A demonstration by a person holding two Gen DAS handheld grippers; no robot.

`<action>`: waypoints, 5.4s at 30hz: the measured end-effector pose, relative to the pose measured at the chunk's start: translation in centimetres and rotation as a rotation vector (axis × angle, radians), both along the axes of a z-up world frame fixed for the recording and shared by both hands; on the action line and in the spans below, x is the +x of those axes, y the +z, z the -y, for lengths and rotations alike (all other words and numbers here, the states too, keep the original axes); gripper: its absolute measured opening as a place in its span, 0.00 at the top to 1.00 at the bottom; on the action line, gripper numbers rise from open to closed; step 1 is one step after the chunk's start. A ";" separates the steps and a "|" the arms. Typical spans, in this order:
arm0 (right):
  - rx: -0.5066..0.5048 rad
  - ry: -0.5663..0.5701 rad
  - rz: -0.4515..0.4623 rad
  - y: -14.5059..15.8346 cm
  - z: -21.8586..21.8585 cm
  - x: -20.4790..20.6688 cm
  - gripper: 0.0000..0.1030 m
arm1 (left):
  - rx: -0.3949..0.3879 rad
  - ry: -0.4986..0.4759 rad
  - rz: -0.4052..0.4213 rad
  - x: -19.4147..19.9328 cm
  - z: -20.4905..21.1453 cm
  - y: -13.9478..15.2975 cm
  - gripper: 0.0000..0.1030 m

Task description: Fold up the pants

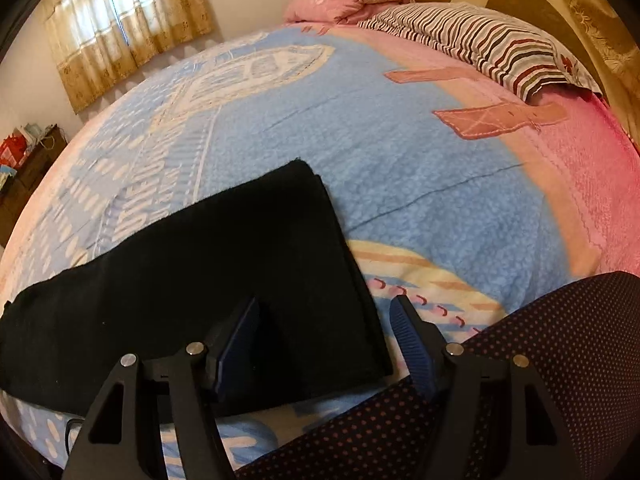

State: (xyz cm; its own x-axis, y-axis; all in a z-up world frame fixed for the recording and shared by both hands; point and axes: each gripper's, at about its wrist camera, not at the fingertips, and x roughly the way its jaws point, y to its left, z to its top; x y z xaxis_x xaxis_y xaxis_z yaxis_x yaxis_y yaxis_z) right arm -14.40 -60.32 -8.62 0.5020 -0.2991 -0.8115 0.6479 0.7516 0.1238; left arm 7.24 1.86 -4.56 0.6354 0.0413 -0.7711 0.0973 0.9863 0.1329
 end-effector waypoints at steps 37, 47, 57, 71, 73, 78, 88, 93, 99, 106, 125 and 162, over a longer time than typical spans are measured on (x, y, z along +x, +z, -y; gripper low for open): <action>0.171 0.662 0.224 6.3 -28.3 12.7 0.86 | -0.056 -0.001 0.013 -0.5 -2.2 0.4 0.00; 0.056 0.712 0.145 3.2 -34.2 14.2 0.86 | -0.032 -0.043 0.019 -0.8 -1.3 0.0 0.00; -0.126 0.681 0.106 2.3 -36.8 14.5 0.84 | -0.005 -0.043 0.001 -0.8 -0.6 -0.9 0.00; 0.007 0.734 0.222 2.6 -39.7 13.3 0.38 | 0.030 -0.037 -0.003 -0.9 -0.6 -1.3 0.00; 0.140 0.775 0.257 3.0 -39.6 12.9 0.38 | 0.027 -0.042 -0.001 -1.0 -0.6 -1.3 0.00; 0.271 0.785 0.255 3.8 -39.2 11.0 0.38 | 0.037 -0.048 -0.003 -1.0 -0.3 -1.6 0.00; 0.094 0.608 0.210 5.5 -34.8 6.6 0.93 | 0.020 -0.075 -0.003 -1.3 0.4 -1.8 0.00; 0.072 0.552 0.254 3.3 -34.4 9.7 0.94 | 0.034 -0.108 0.016 -2.2 1.3 -1.3 0.00; 0.051 0.661 0.181 0.2 -39.1 12.1 0.93 | 0.013 -0.167 0.027 -2.9 2.9 -0.9 0.00; 0.064 0.672 0.345 3.1 -37.6 10.6 0.93 | -0.011 -0.304 0.082 -4.0 7.1 0.8 0.00; 0.296 0.665 0.465 2.2 -34.1 17.0 0.94 | -0.017 -0.252 0.093 -1.9 9.8 2.1 0.00; -0.039 0.180 0.096 0.1 -24.0 4.1 0.91 | 0.051 -0.440 -0.007 -5.8 17.9 -1.7 0.00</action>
State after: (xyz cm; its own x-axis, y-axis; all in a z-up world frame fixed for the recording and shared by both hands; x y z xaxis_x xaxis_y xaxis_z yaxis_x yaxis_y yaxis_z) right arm -10.35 -36.29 -8.48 0.6245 -0.2278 -0.7471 0.4891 0.8598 0.1467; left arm 1.43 -16.00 -6.22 0.5956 -0.1942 -0.7794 0.5075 0.8431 0.1778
